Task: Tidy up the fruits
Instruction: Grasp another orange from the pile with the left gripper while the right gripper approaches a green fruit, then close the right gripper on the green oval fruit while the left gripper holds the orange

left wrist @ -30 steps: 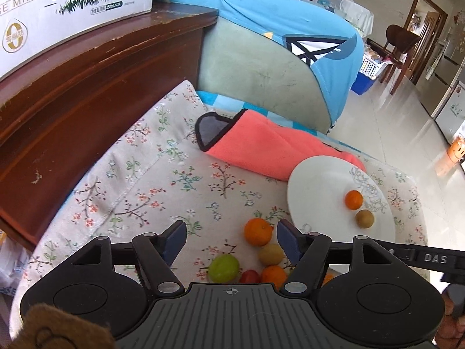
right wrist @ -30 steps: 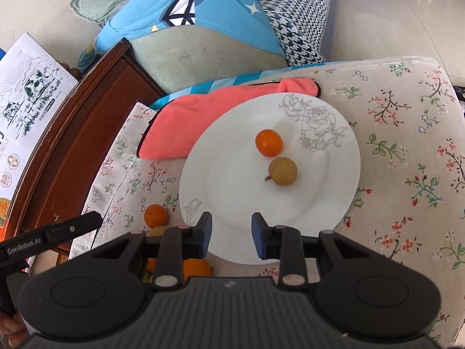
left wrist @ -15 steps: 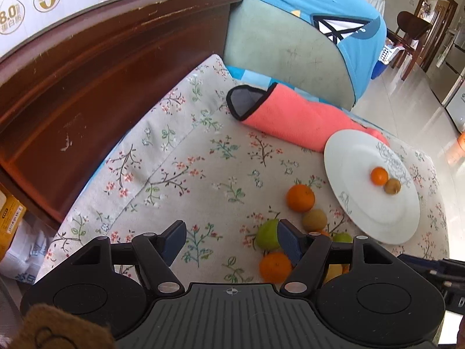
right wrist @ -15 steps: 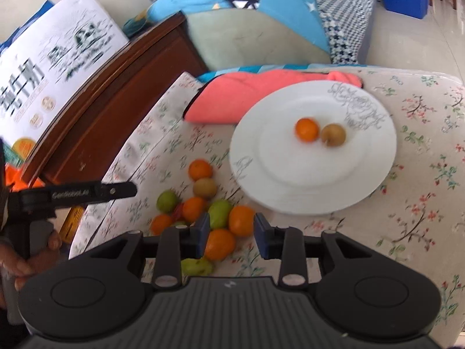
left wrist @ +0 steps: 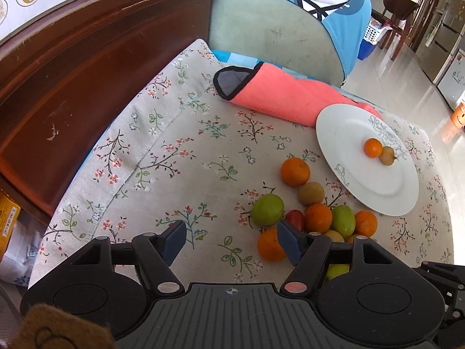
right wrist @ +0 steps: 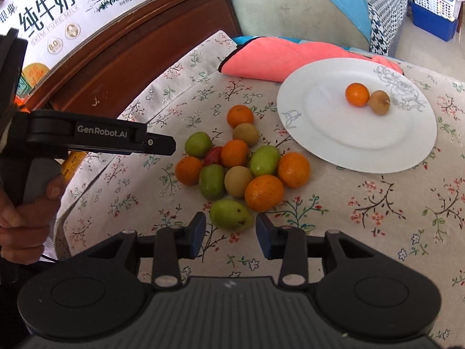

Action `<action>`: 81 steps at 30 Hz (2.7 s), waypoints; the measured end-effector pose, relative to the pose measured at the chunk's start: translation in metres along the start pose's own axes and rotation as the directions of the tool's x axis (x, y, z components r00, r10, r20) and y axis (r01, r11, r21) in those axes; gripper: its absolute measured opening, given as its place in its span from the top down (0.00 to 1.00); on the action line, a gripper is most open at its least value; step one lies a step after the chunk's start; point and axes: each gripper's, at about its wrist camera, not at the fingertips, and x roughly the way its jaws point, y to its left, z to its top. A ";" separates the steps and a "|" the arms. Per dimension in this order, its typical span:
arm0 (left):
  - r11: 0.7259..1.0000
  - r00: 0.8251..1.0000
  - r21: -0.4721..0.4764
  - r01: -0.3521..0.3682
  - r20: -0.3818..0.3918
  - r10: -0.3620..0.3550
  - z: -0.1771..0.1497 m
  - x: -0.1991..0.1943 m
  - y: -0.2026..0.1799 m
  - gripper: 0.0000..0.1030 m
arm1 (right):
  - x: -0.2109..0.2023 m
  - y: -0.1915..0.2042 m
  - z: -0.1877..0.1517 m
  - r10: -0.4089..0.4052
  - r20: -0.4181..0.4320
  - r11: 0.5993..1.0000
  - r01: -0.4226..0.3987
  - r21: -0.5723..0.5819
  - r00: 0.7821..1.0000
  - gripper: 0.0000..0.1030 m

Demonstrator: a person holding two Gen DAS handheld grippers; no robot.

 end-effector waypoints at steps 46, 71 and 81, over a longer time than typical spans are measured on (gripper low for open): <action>0.943 0.994 0.323 0.083 0.039 -0.101 -0.032 0.029 -0.033 0.62 | -0.004 -0.018 -0.009 0.018 -0.038 0.998 -0.015 0.059 0.999 0.66; 0.948 0.993 0.303 0.100 0.023 -0.112 -0.035 0.017 -0.033 0.73 | -0.005 -0.018 -0.011 0.072 -0.059 0.996 -0.069 0.048 0.996 0.70; 0.950 0.997 0.306 0.068 0.015 -0.076 -0.036 0.021 -0.033 0.73 | 0.001 -0.002 -0.015 0.050 -0.067 0.997 -0.054 -0.056 0.997 0.65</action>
